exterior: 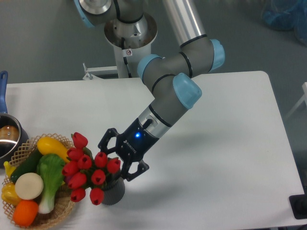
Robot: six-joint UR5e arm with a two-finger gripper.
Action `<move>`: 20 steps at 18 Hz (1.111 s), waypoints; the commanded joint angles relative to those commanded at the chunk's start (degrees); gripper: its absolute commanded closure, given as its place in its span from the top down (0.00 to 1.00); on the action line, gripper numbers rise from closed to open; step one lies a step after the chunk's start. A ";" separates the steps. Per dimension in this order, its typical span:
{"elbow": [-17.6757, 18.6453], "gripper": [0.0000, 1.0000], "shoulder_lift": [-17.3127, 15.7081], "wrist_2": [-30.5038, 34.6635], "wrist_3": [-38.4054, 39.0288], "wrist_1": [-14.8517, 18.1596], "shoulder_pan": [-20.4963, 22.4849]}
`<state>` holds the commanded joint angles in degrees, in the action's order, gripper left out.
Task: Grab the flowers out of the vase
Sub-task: 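Lower the gripper around the tulip stems above the vase rim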
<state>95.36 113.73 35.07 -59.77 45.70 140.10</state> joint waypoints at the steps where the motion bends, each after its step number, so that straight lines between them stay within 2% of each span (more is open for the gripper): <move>1: 0.09 0.25 0.00 0.00 0.00 0.00 0.09; 5: 0.88 0.14 -0.26 0.00 0.00 0.00 0.26; 7: 0.88 0.12 -0.35 0.00 0.09 0.00 0.35; 20: 0.79 0.11 -2.28 -1.49 0.79 0.00 0.96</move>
<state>96.15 111.45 33.58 -58.97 45.70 141.06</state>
